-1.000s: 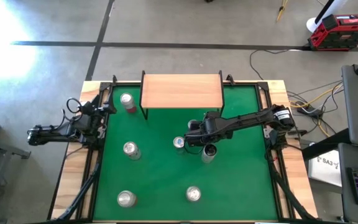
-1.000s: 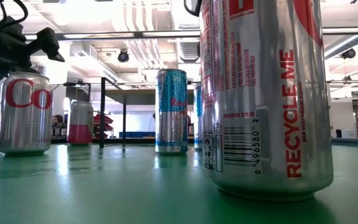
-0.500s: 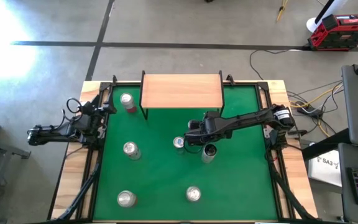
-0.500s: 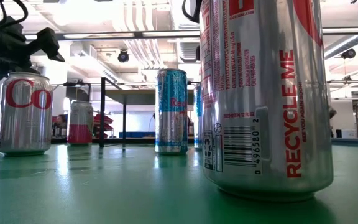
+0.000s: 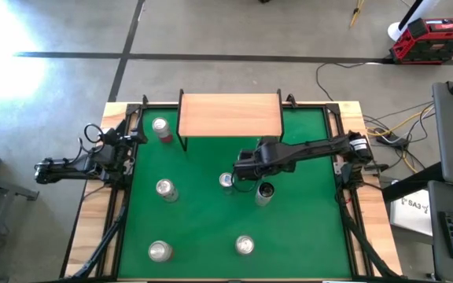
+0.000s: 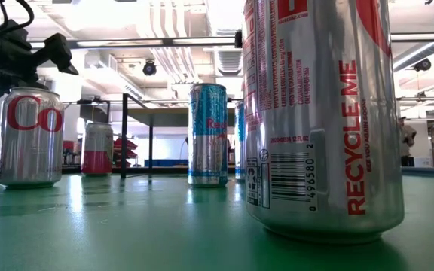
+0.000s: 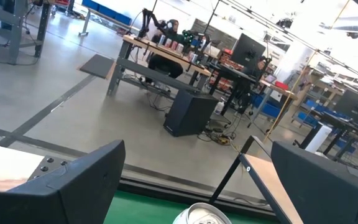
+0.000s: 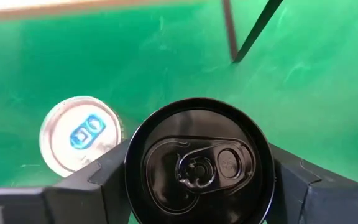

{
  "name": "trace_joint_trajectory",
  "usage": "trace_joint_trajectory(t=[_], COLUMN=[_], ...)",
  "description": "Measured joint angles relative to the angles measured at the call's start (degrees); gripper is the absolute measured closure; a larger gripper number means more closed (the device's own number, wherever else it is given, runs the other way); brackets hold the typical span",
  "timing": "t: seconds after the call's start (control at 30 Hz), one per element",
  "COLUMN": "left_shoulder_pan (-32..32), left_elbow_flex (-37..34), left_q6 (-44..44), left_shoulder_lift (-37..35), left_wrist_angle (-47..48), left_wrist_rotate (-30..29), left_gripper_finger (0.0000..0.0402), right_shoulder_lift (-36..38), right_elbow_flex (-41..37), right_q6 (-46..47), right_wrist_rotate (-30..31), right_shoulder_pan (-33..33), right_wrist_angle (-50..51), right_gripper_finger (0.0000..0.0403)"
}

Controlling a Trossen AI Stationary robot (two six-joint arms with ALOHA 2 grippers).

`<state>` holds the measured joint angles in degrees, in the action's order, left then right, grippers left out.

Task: Place canned beverage on shelf
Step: Put the top white-yellow soda can on the shelf

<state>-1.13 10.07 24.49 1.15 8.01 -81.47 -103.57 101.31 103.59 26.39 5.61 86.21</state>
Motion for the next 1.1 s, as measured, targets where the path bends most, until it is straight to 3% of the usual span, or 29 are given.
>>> trace_joint_trajectory(t=[0.1,0.37,0.63,1.1], left_shoulder_pan=[-0.02,0.0,0.0,-0.01], left_elbow_flex=[0.0,0.0,0.0,0.0], left_q6=[0.02,0.0,0.0,0.02], left_shoulder_lift=[0.0,0.0,0.0,0.0], left_wrist_angle=[0.0,0.0,-0.02,0.0], left_wrist_rotate=[0.0,0.0,0.02,0.0], left_gripper_finger=[0.0013,0.0013,0.0013,0.0013], right_shoulder_lift=[0.02,3.71,4.57,4.81], right_elbow_flex=[5.51,15.49,18.58,23.9], right_q6=[-0.87,-12.21,-21.17,-43.61], right_wrist_rotate=[0.25,2.35,4.56,5.4], right_shoulder_pan=[-0.12,-2.27,-5.05,-19.14], right_wrist_angle=[4.22,3.96,3.87,3.83], right_gripper_finger=[0.0159,0.0159,0.0159,0.0143])
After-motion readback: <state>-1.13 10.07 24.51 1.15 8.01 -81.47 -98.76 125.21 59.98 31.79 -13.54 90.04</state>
